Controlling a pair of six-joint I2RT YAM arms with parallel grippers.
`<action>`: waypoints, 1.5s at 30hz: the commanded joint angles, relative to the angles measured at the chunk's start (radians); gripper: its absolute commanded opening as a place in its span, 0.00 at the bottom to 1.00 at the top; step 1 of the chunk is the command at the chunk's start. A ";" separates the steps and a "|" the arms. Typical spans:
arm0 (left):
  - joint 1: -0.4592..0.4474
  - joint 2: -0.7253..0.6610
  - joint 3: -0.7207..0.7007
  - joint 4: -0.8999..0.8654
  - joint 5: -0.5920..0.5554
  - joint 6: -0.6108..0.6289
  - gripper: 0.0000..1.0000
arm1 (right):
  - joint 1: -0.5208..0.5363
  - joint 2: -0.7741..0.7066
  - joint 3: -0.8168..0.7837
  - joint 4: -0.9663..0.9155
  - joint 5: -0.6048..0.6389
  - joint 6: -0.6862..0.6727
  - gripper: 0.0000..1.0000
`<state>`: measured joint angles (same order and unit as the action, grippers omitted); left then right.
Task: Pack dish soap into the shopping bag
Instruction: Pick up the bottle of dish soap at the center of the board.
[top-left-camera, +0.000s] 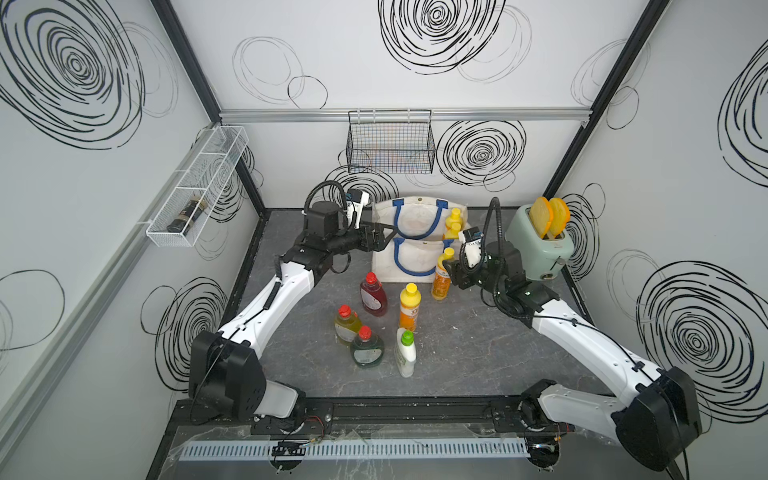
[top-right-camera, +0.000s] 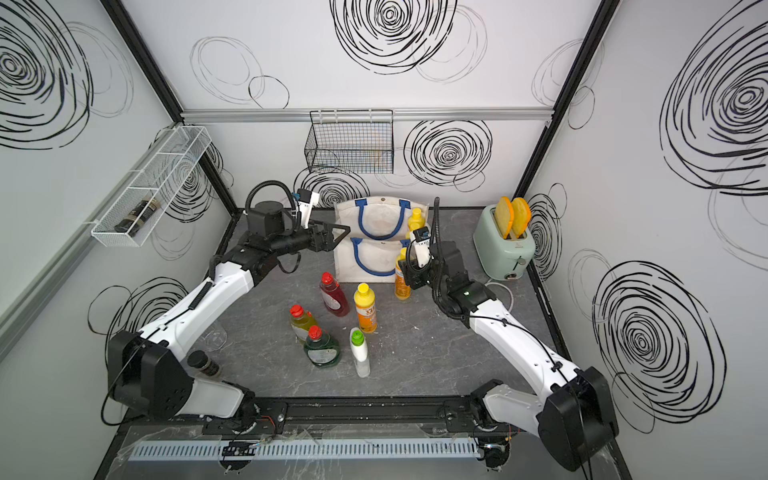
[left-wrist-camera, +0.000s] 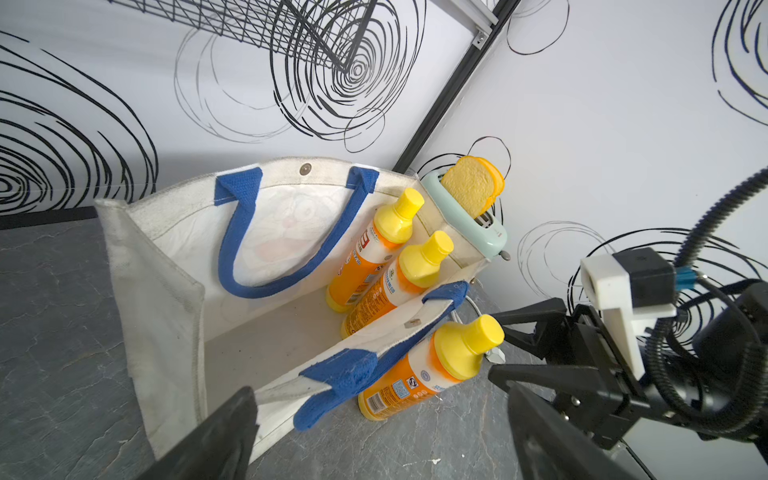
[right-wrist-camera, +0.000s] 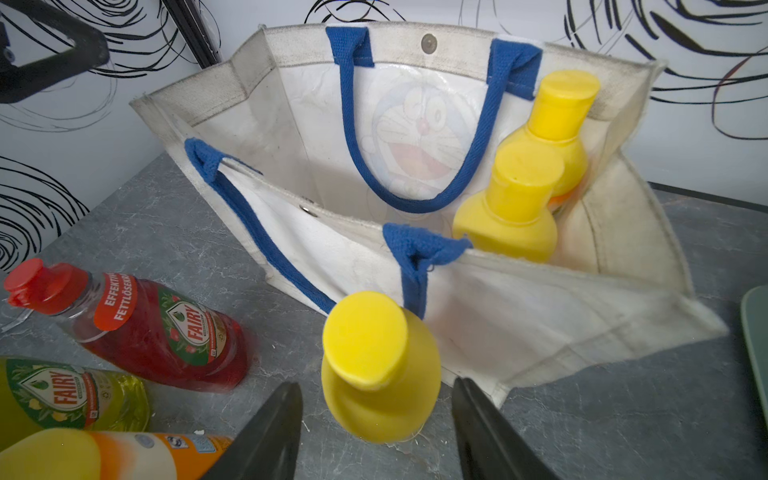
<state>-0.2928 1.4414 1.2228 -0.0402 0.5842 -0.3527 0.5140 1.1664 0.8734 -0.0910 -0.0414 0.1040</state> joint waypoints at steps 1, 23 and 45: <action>0.010 -0.013 -0.002 0.060 0.022 -0.012 0.96 | -0.003 0.007 0.043 0.045 0.014 -0.021 0.61; 0.011 -0.012 -0.005 0.065 0.027 -0.016 0.96 | 0.006 0.077 0.082 0.051 0.012 -0.047 0.40; 0.009 -0.009 -0.005 0.066 0.028 -0.018 0.96 | 0.012 0.073 0.093 0.050 0.025 -0.059 0.00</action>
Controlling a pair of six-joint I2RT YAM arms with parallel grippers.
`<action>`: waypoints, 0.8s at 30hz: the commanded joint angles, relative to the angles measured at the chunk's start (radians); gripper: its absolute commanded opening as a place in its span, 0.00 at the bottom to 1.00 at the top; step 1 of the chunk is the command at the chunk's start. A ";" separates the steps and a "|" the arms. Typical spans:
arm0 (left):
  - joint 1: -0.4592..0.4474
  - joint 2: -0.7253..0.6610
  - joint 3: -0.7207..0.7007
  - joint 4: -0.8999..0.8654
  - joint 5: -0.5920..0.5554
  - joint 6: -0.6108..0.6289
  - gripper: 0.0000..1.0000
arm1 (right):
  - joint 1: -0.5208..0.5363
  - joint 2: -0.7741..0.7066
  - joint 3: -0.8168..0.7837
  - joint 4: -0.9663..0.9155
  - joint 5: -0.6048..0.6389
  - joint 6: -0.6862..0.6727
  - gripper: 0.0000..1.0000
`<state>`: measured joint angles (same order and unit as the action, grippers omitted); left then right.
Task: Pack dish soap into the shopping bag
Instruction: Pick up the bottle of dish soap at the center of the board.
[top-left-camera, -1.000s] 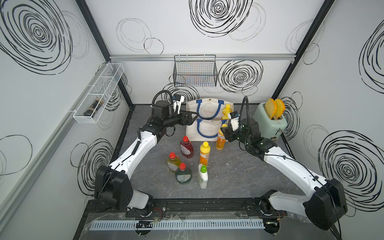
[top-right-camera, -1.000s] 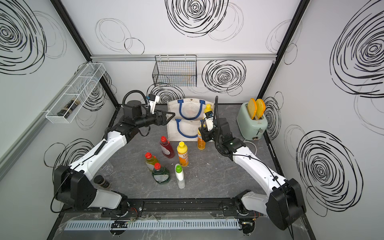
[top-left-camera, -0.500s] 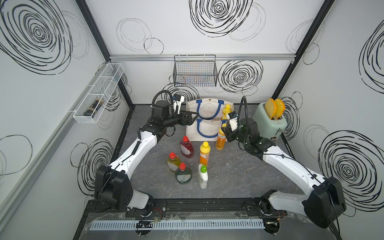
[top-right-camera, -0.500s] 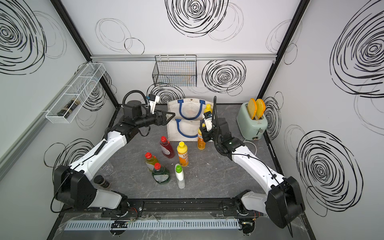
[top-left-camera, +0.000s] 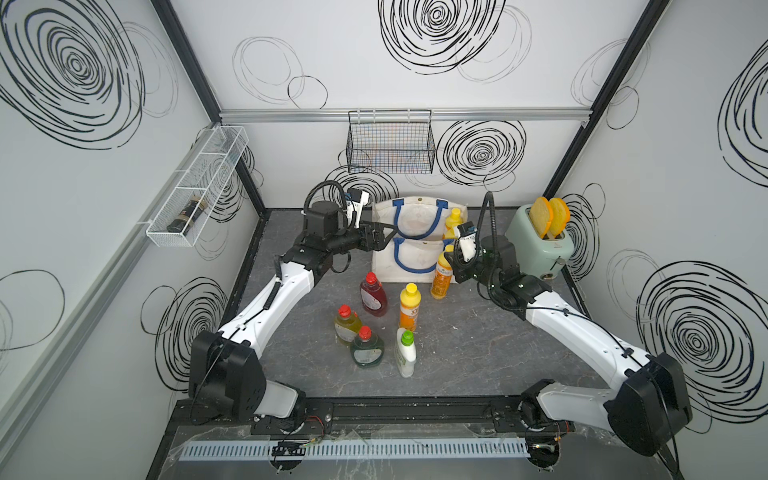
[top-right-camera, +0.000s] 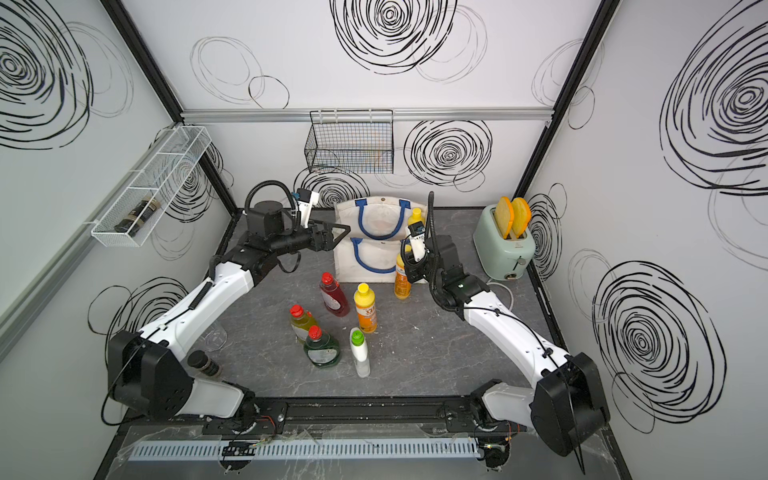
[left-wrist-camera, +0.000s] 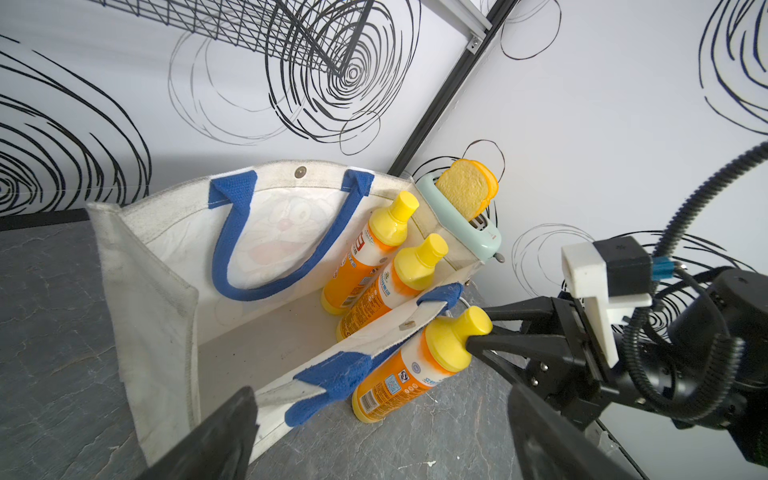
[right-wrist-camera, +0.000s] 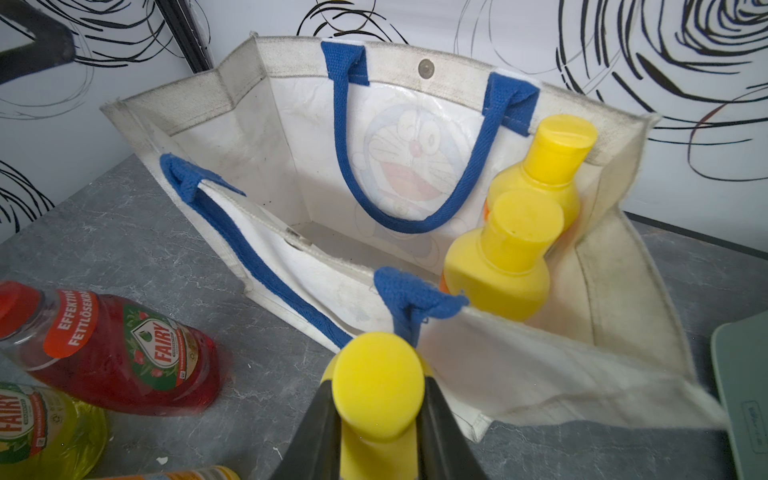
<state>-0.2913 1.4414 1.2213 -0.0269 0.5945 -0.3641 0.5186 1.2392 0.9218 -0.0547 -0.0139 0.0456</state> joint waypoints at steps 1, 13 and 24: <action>0.007 -0.010 -0.003 0.052 0.017 -0.007 0.96 | 0.007 -0.001 0.043 0.012 -0.001 -0.001 0.00; 0.005 -0.010 -0.003 0.051 0.016 -0.007 0.96 | 0.008 0.008 0.026 0.078 -0.010 0.030 0.46; 0.005 -0.009 -0.002 0.049 0.014 -0.004 0.96 | 0.008 0.050 0.049 0.084 -0.017 0.020 0.44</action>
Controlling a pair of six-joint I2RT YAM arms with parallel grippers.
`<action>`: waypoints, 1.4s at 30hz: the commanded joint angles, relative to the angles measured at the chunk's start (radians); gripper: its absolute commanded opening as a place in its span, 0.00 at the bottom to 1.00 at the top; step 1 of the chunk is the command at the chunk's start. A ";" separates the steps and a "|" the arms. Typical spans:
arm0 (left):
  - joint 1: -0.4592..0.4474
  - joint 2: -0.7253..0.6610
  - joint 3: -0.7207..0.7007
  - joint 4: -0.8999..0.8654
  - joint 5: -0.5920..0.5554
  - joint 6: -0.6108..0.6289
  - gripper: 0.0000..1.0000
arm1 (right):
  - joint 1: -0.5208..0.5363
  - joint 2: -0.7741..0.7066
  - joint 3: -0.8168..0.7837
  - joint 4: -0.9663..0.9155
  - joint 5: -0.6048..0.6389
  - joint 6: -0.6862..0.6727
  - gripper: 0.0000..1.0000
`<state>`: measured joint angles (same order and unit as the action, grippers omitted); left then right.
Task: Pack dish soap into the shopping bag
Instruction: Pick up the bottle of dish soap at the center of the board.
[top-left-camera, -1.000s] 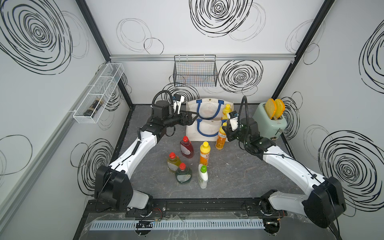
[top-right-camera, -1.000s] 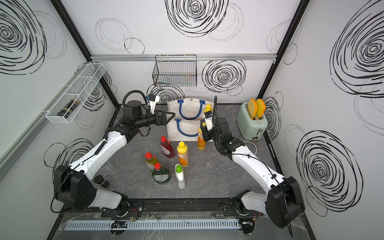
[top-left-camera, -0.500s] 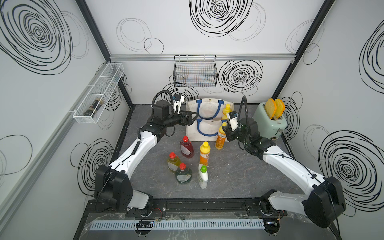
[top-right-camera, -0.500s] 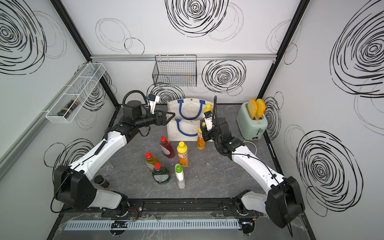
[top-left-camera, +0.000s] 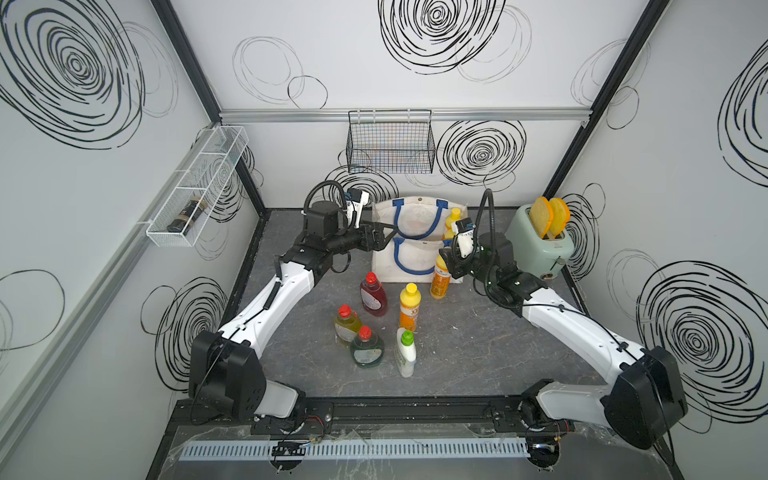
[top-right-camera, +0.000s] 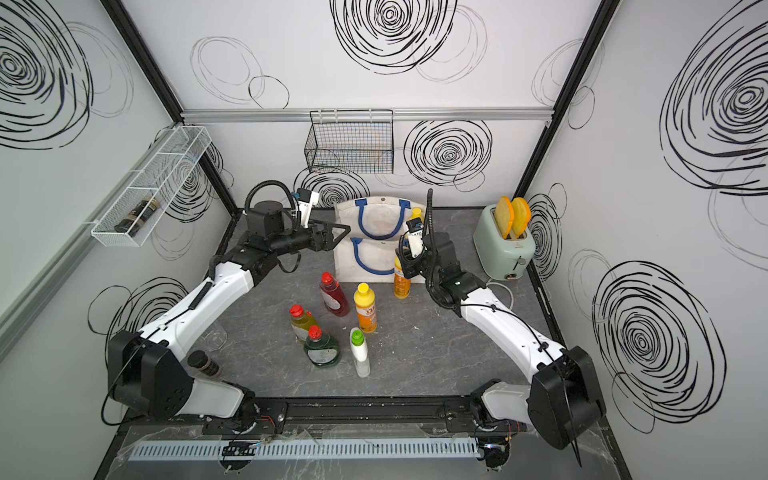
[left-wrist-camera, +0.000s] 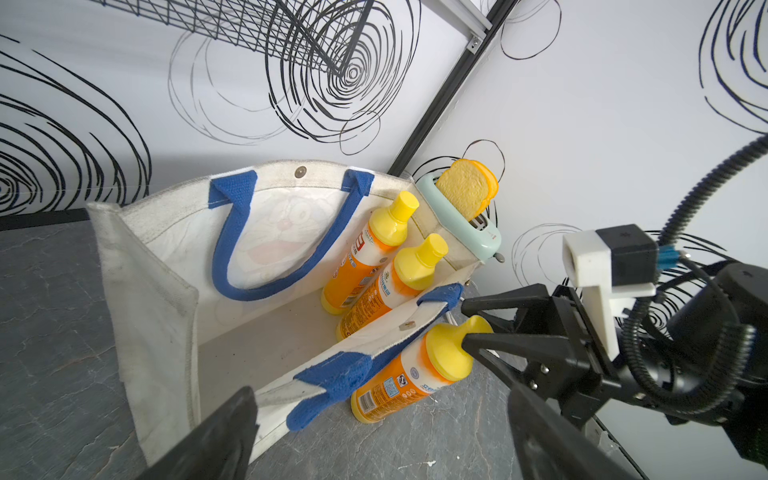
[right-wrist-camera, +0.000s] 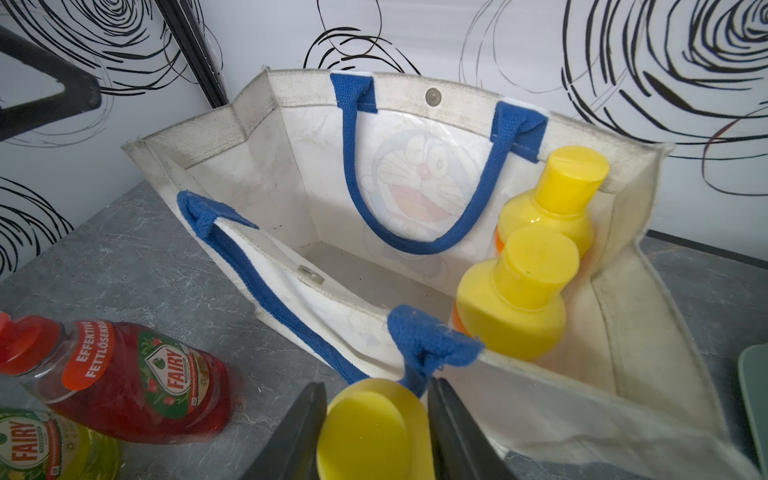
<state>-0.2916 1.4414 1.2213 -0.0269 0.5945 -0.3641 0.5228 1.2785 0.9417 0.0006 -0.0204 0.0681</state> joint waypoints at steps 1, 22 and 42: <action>0.005 -0.010 -0.002 0.050 0.016 -0.005 0.96 | 0.004 0.014 0.029 0.028 -0.009 -0.003 0.43; 0.002 -0.001 -0.006 0.053 0.019 -0.011 0.96 | 0.057 -0.022 0.087 -0.108 0.085 -0.027 0.00; 0.000 -0.003 -0.003 0.048 0.016 -0.008 0.96 | 0.071 -0.014 0.396 -0.321 0.070 -0.042 0.00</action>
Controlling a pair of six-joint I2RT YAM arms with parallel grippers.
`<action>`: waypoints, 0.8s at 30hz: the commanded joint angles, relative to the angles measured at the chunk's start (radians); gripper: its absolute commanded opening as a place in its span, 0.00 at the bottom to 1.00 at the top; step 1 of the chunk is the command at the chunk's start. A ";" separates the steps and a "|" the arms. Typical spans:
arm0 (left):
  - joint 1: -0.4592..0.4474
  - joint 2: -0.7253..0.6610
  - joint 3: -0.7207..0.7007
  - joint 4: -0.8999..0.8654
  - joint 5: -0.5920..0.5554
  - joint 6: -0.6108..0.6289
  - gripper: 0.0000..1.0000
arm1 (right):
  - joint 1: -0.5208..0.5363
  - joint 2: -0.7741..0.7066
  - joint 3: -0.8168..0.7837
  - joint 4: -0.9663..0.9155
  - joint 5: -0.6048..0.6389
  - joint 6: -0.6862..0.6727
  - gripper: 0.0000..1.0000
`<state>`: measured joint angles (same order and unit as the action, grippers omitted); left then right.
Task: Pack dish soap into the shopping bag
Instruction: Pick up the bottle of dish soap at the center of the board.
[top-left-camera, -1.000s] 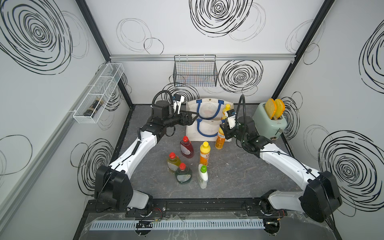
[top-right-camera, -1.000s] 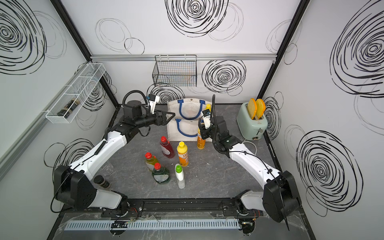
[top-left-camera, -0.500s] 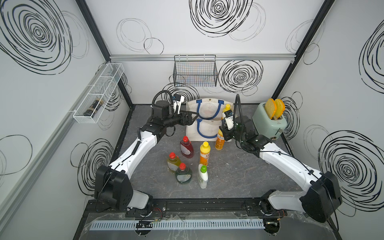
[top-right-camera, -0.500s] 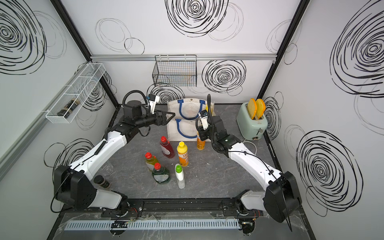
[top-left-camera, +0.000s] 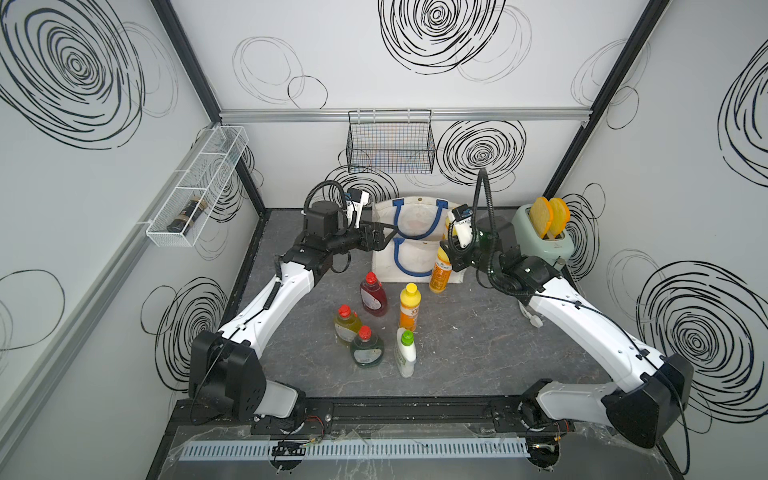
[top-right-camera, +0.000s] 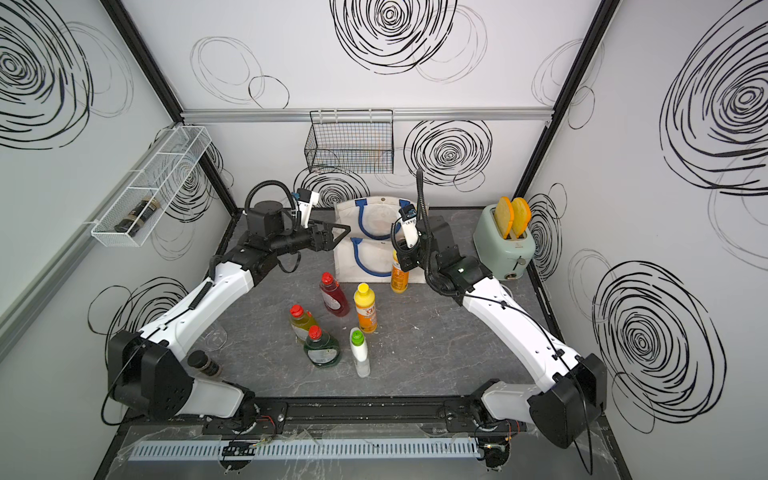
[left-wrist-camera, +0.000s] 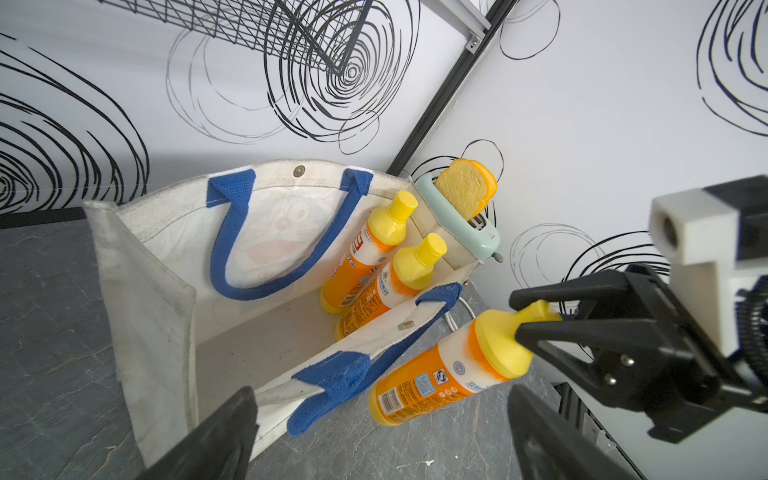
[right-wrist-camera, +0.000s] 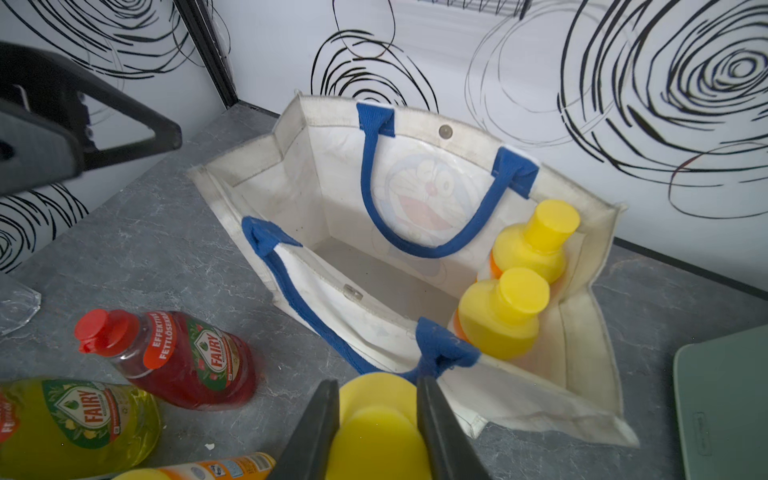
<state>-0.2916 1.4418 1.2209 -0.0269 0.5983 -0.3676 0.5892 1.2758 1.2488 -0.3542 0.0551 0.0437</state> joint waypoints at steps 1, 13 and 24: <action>-0.002 -0.006 -0.003 0.049 0.012 -0.004 0.96 | 0.004 -0.004 0.114 0.021 -0.008 -0.021 0.00; -0.007 -0.013 -0.002 0.048 0.011 -0.001 0.96 | 0.004 0.064 0.359 -0.092 -0.018 -0.044 0.00; -0.010 -0.020 -0.001 0.045 0.007 0.002 0.96 | 0.005 0.123 0.523 -0.103 -0.032 -0.062 0.00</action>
<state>-0.2962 1.4414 1.2209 -0.0273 0.5983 -0.3672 0.5892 1.3972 1.6913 -0.5446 0.0334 0.0074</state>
